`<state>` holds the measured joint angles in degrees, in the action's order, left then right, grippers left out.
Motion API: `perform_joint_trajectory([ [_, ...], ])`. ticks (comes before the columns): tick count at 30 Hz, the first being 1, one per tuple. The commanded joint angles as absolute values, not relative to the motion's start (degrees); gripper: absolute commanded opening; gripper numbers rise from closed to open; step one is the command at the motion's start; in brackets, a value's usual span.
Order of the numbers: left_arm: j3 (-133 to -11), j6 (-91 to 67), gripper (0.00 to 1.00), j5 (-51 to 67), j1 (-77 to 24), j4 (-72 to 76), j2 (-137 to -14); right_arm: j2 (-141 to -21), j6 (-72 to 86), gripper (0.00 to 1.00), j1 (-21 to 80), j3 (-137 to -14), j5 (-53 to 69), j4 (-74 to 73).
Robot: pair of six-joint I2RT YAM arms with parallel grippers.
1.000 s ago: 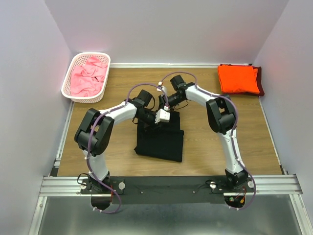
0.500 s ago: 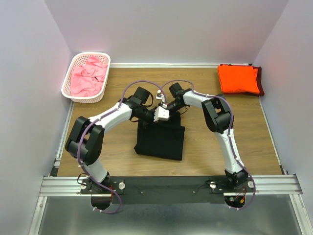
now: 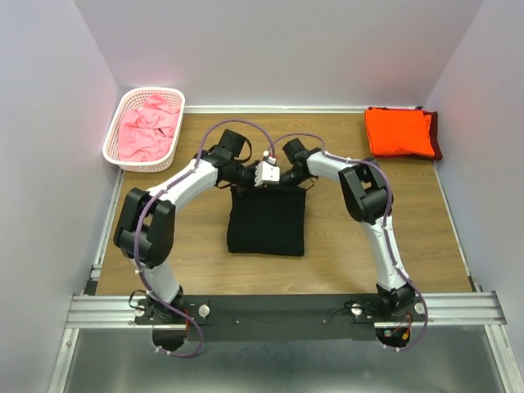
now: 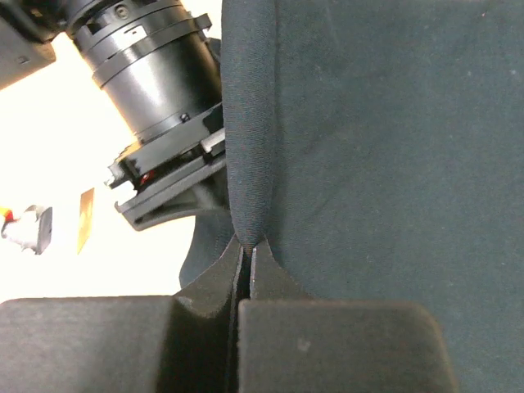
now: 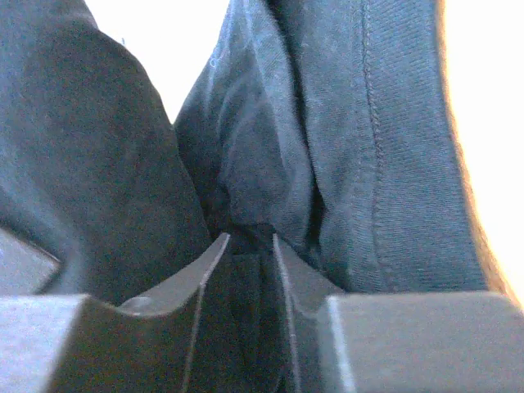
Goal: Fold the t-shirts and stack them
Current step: Fold the tshirt
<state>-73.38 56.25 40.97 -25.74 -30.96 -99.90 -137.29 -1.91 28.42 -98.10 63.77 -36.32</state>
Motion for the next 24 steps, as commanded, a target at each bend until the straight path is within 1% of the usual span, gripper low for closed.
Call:
perform_joint_trajectory([
  [1,-71.5,59.2,0.00,42.1,-26.4,-31.1,-96.5,-133.7,-5.6,0.37,28.5,-100.8,53.2,-37.1],
  [6,-67.6,60.6,0.00,41.8,-28.3,-31.5,-93.3,-130.5,-7.2,0.41,28.0,-105.3,50.3,-37.9],
  [12,-63.4,61.3,0.00,40.6,-31.2,-30.4,-90.6,-132.1,-12.2,0.42,27.3,-108.3,48.2,-40.5],
  [17,-60.8,61.3,0.00,39.7,-32.5,-29.5,-89.6,-136.2,-16.3,0.40,27.4,-107.3,46.7,-41.8],
  [20,-61.1,61.9,0.00,39.4,-32.8,-29.9,-89.0,-138.6,-17.8,0.36,27.3,-106.5,47.4,-42.0],
  [24,-62.9,62.2,0.00,38.5,-32.7,-30.5,-88.7,-140.3,-18.4,0.35,27.3,-105.7,49.4,-42.5],
])
